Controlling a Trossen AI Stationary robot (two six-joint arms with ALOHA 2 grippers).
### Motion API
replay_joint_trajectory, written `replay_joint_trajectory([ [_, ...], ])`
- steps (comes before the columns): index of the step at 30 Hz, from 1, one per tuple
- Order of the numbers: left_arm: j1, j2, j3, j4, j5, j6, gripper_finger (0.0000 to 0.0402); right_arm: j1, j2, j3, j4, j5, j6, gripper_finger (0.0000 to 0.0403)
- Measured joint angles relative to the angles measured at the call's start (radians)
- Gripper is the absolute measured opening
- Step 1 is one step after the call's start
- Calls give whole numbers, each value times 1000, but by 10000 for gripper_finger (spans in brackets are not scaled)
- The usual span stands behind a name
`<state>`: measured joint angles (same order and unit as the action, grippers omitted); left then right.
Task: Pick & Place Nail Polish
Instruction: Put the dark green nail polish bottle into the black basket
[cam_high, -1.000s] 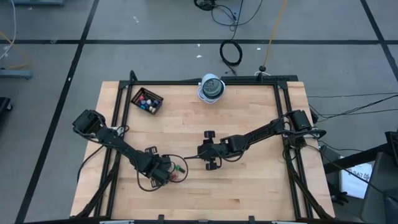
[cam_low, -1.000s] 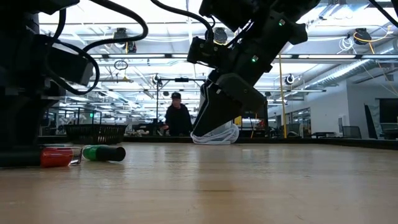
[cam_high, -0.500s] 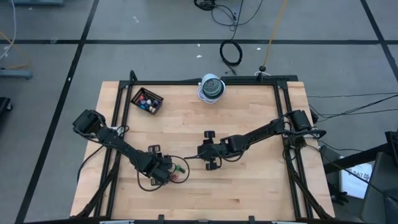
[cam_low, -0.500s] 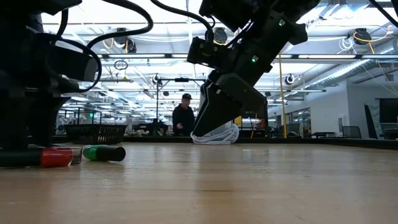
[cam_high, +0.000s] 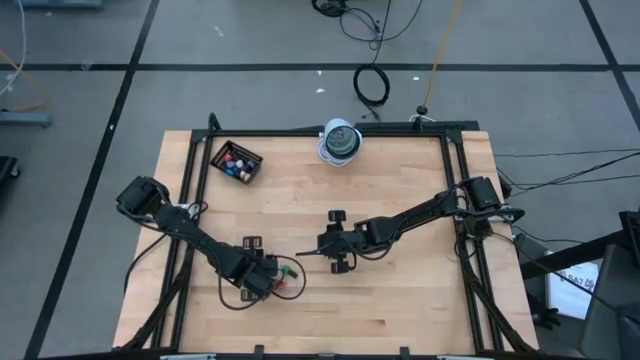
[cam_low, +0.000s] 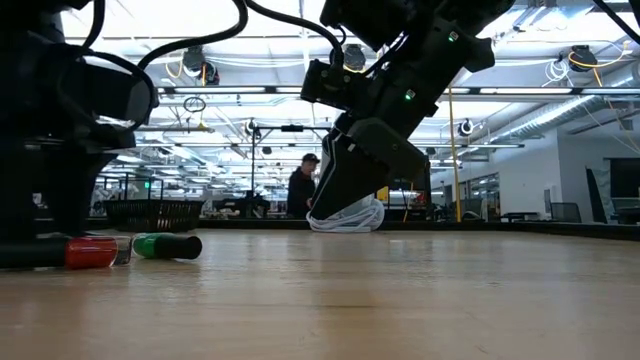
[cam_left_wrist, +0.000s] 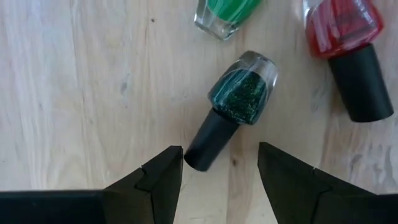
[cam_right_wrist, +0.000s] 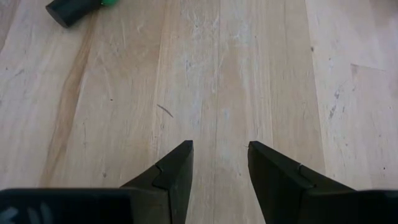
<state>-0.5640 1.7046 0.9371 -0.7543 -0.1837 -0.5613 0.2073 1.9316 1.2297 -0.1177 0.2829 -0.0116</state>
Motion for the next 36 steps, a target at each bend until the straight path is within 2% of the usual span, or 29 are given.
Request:
replay_joint_trajectory([
  [10,-14,0,0,1,43,-14,207,0,0,0,0,0,0,146],
  [20,-19,0,1,77,26,-13,207,0,0,0,0,0,0,146],
  [30,-11,-1,1,67,25,-53,207,0,0,0,0,0,0,146],
  [36,23,-1,1,67,-10,-103,205,0,0,0,0,0,0,146],
])
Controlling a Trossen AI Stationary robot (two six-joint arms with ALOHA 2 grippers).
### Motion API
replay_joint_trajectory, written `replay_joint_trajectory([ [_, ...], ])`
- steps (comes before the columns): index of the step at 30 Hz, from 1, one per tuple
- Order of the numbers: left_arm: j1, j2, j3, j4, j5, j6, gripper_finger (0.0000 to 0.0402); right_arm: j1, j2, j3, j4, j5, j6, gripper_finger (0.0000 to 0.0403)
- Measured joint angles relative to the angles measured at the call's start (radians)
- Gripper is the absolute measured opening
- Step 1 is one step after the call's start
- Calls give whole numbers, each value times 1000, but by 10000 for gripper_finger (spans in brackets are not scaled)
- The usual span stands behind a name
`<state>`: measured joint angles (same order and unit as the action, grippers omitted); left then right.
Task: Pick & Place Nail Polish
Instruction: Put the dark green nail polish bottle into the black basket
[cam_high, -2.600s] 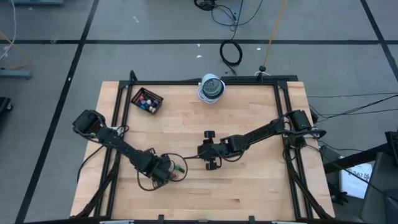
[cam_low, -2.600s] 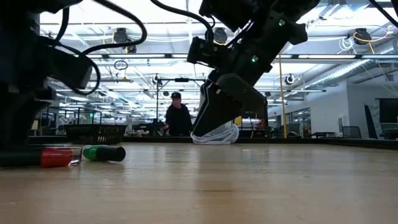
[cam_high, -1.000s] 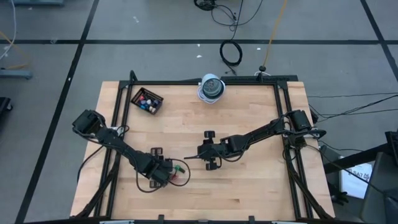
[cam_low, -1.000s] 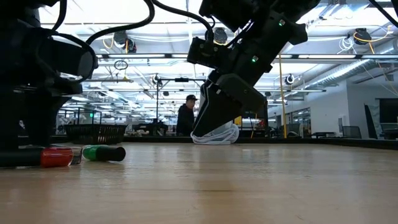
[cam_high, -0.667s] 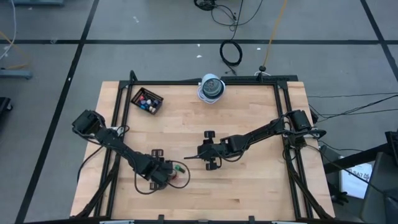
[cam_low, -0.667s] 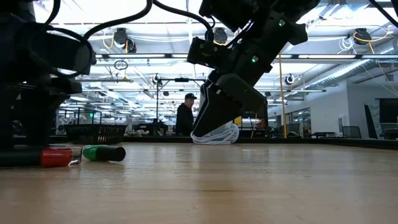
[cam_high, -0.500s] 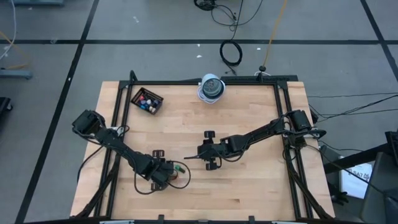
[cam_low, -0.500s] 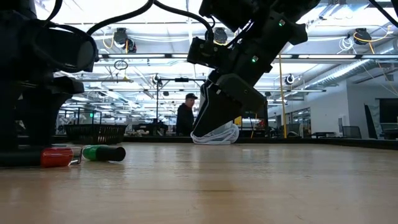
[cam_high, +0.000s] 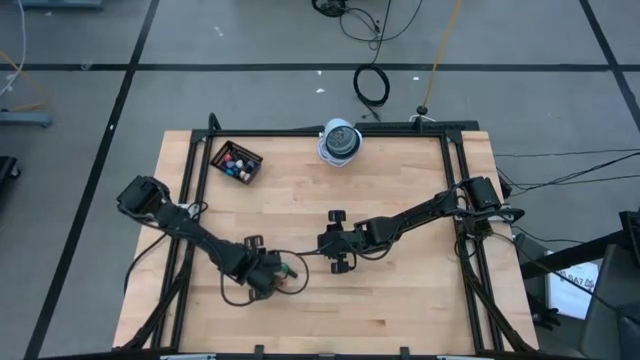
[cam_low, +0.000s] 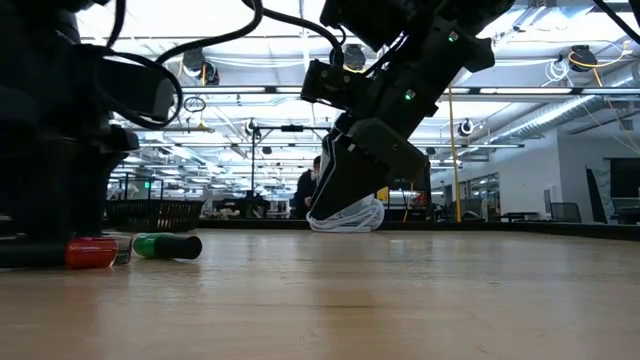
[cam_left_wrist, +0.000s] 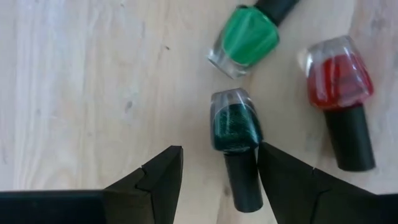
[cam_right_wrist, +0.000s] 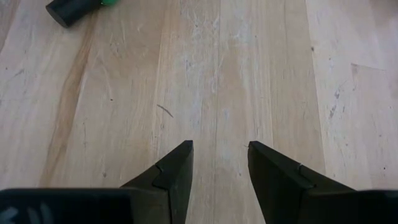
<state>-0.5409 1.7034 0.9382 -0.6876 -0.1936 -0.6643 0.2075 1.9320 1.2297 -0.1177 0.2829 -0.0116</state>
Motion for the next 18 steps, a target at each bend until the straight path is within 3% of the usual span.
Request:
replay_joint_trajectory([
  [5,14,0,0,-1,8,0,167,0,0,0,0,0,0,146],
  [16,14,-1,0,0,36,-21,27,0,0,0,0,0,0,146],
  [18,14,-3,-6,7,36,-30,22,0,0,0,0,0,0,146],
])
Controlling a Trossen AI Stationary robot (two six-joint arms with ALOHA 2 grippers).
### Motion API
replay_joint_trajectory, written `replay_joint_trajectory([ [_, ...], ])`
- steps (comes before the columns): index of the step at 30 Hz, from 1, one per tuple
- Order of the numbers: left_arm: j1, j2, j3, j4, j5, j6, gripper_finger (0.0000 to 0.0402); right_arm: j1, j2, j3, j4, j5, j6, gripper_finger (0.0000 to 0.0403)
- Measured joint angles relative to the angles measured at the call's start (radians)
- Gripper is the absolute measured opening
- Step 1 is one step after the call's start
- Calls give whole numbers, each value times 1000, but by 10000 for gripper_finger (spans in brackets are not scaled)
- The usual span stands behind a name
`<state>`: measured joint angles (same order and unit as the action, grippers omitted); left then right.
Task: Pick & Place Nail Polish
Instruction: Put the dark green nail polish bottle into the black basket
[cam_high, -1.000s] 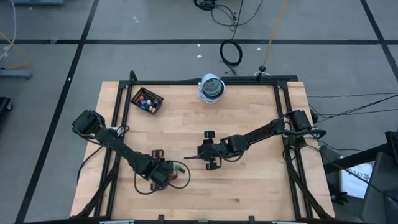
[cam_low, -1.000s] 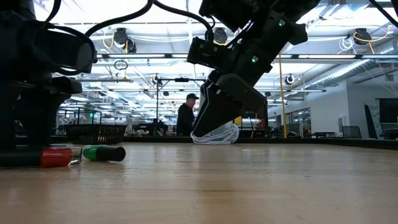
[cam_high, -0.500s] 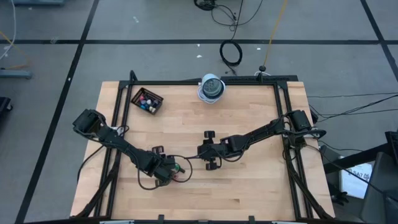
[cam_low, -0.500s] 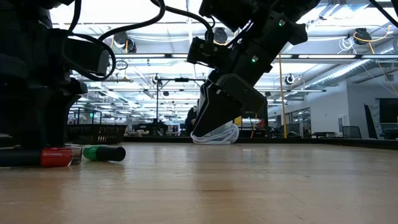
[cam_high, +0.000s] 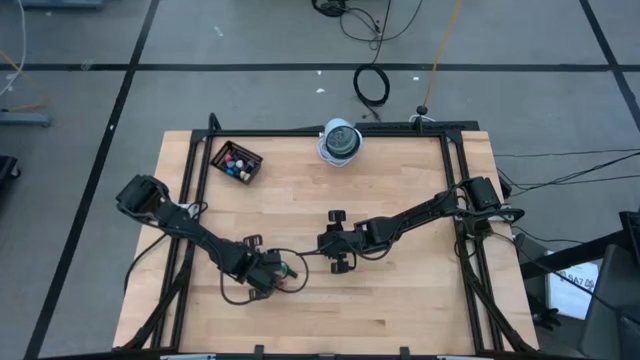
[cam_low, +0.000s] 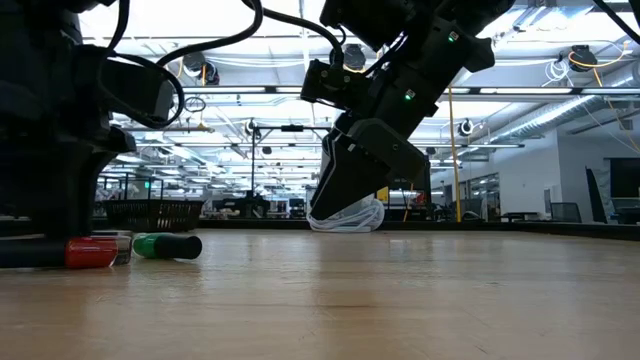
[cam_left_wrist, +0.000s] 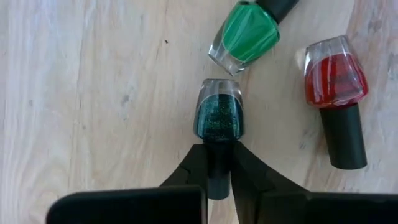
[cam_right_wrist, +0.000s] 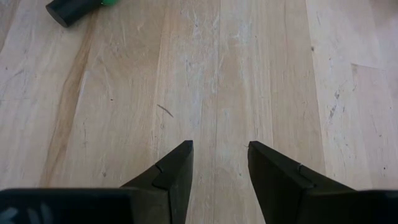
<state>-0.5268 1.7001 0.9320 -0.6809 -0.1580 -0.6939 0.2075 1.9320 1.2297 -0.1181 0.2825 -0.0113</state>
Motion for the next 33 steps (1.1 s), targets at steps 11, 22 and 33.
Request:
replay_joint_trajectory([
  [11,1,-1,-49,3,-28,-22,24,0,0,0,0,0,0,146],
  [22,2,2,-52,3,-7,-36,135,0,0,0,0,0,0,146],
  [33,30,3,-53,6,9,9,143,0,0,0,-1,0,0,146],
])
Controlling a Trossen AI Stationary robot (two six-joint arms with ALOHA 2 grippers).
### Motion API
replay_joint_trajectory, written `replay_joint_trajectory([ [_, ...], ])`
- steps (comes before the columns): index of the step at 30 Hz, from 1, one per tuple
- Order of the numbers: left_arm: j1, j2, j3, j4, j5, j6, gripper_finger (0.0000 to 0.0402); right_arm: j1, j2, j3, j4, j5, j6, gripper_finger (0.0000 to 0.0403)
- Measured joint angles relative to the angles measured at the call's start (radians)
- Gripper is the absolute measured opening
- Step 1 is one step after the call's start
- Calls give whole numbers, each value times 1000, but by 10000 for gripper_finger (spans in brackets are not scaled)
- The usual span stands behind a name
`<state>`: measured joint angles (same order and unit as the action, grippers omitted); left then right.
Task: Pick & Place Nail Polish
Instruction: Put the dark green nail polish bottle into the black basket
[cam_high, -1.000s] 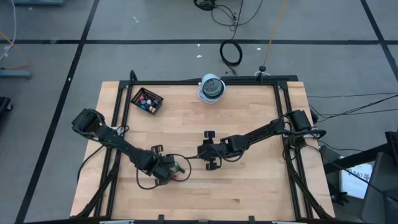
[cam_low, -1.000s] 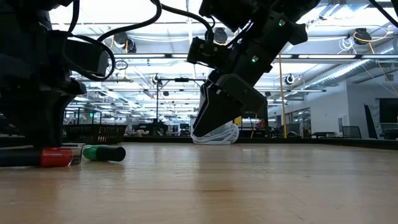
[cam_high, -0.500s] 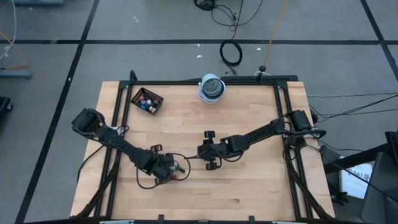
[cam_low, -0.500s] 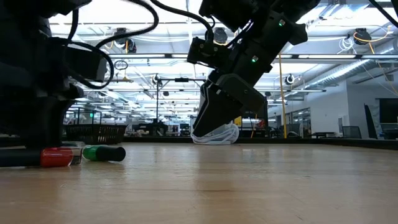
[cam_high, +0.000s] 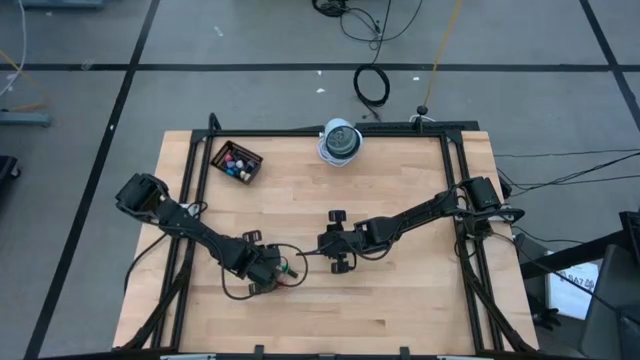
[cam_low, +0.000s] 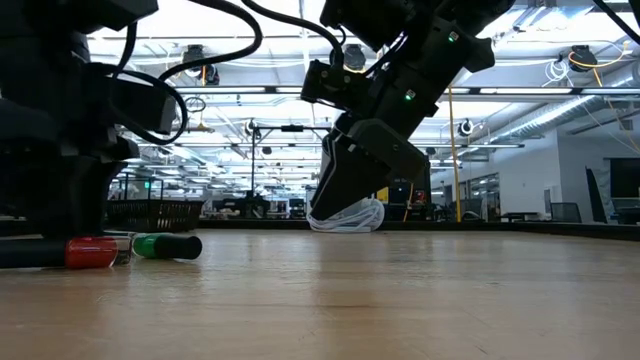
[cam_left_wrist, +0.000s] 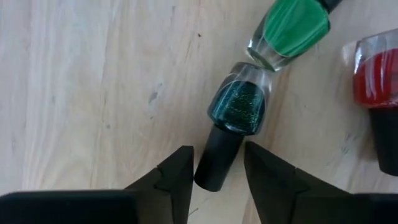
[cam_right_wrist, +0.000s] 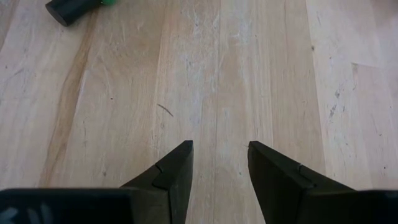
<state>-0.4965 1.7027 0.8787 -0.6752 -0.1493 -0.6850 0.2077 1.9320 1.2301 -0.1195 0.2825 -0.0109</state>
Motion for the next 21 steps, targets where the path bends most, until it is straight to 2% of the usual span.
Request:
replay_joint_trajectory([
  [9,17,0,0,50,16,88,99,0,0,0,-4,0,0,146],
  [18,18,-1,-20,55,32,60,38,2,0,0,-5,0,0,146],
  [21,19,-4,-40,61,36,24,37,4,0,0,-5,0,0,146],
])
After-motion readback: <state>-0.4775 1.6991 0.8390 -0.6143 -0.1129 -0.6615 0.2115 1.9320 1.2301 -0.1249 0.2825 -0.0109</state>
